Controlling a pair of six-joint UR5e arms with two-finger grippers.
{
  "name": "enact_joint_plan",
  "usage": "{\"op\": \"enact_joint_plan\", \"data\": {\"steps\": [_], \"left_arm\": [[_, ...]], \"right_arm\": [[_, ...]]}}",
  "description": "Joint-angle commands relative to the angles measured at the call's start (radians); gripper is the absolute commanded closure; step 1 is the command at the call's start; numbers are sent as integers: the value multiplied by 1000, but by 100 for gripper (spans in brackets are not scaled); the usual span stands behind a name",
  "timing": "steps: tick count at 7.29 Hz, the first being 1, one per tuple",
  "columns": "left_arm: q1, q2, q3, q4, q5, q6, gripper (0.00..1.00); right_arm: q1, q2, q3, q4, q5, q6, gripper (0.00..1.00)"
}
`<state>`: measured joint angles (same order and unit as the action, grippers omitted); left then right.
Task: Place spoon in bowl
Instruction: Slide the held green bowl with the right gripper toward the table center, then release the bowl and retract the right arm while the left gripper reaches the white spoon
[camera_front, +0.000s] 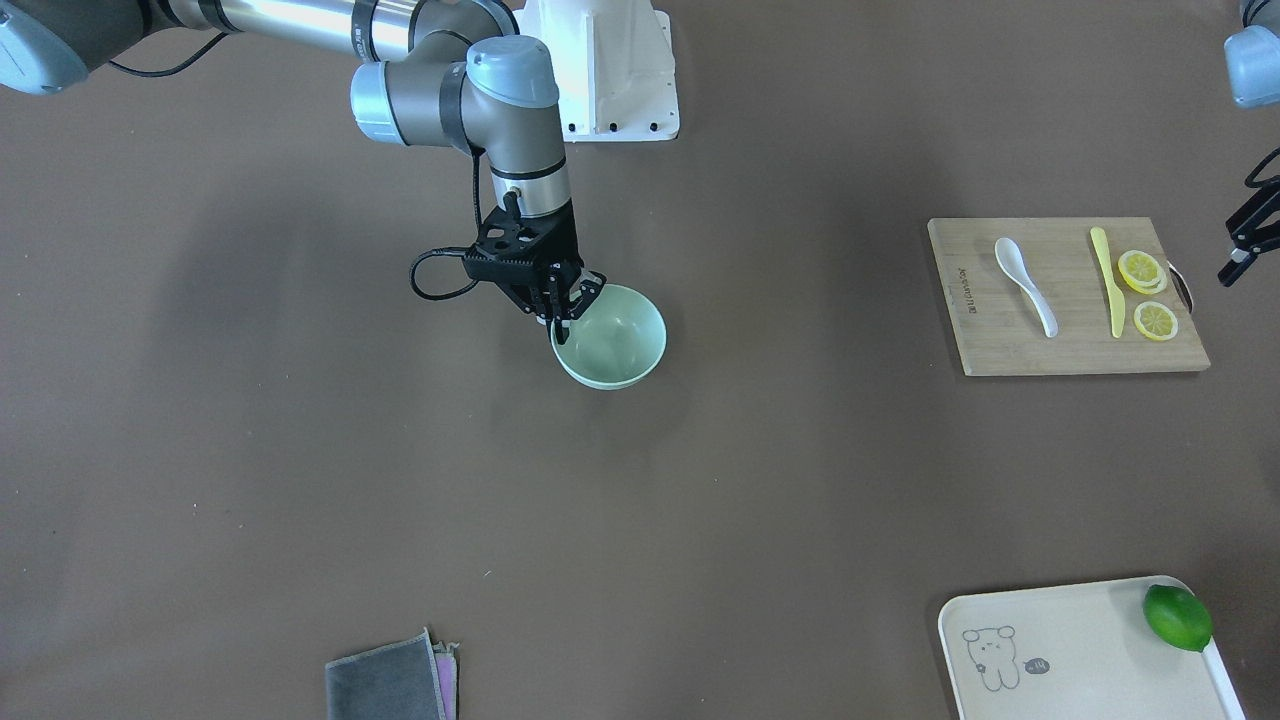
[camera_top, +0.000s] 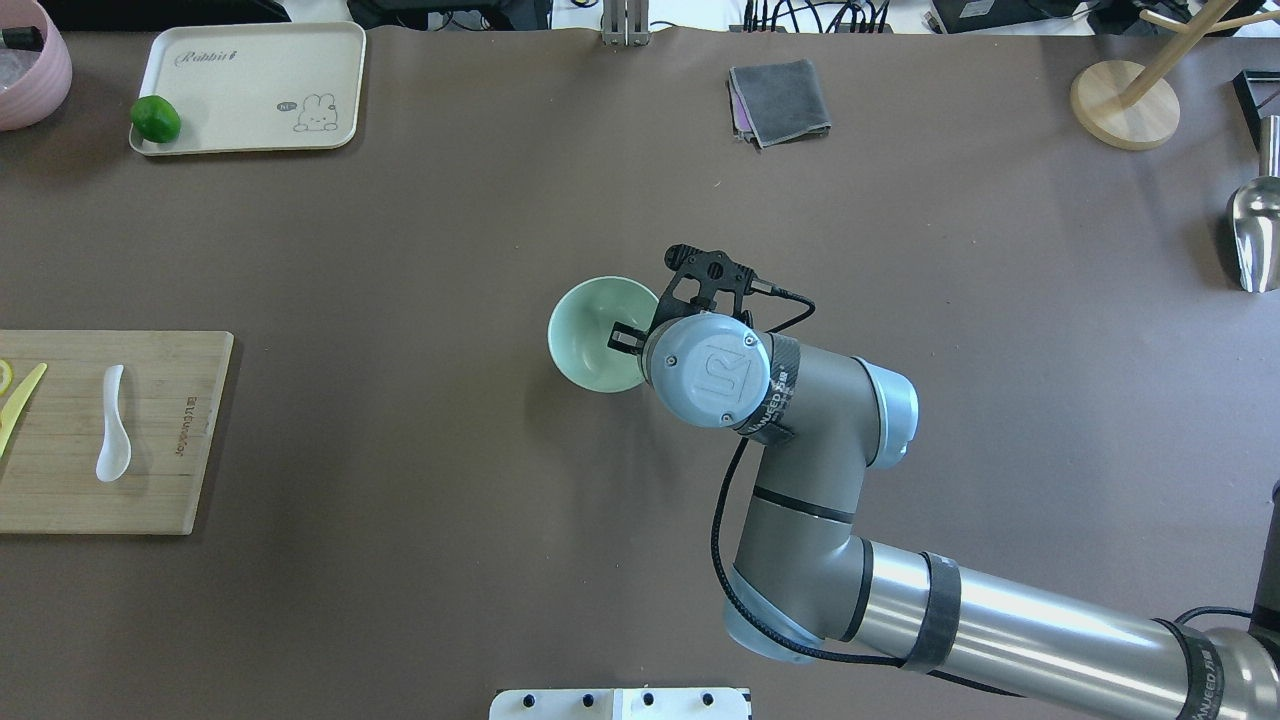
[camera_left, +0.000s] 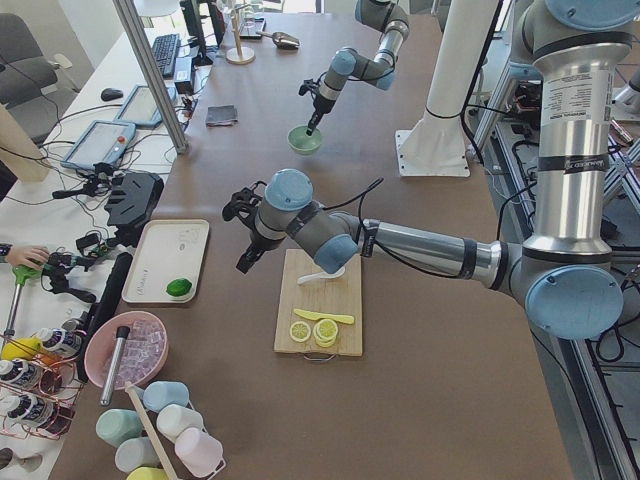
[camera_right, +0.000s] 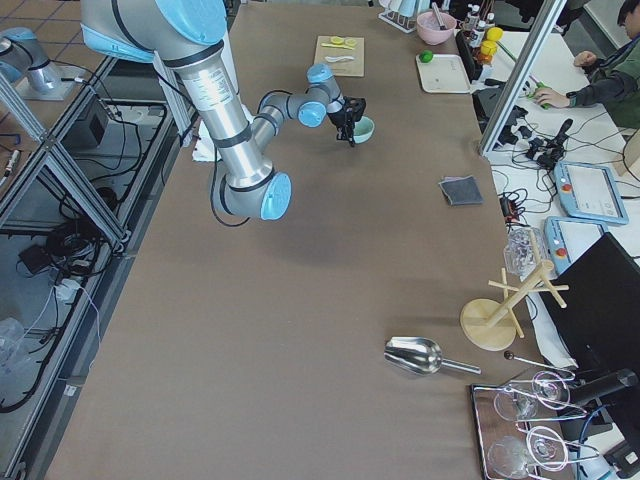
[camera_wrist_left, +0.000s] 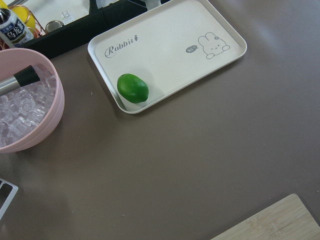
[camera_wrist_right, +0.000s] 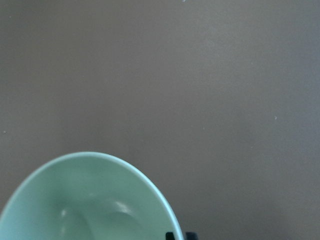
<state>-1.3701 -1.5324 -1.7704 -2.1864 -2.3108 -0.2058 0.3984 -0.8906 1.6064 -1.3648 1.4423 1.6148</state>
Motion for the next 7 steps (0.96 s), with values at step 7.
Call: {"op": "enact_joint_plan", "data": {"steps": [7], "left_arm": [[466,155,2,-245,383,-962,2]], "right_arm": [[729,-354,177,49,778,-857,0]]}}
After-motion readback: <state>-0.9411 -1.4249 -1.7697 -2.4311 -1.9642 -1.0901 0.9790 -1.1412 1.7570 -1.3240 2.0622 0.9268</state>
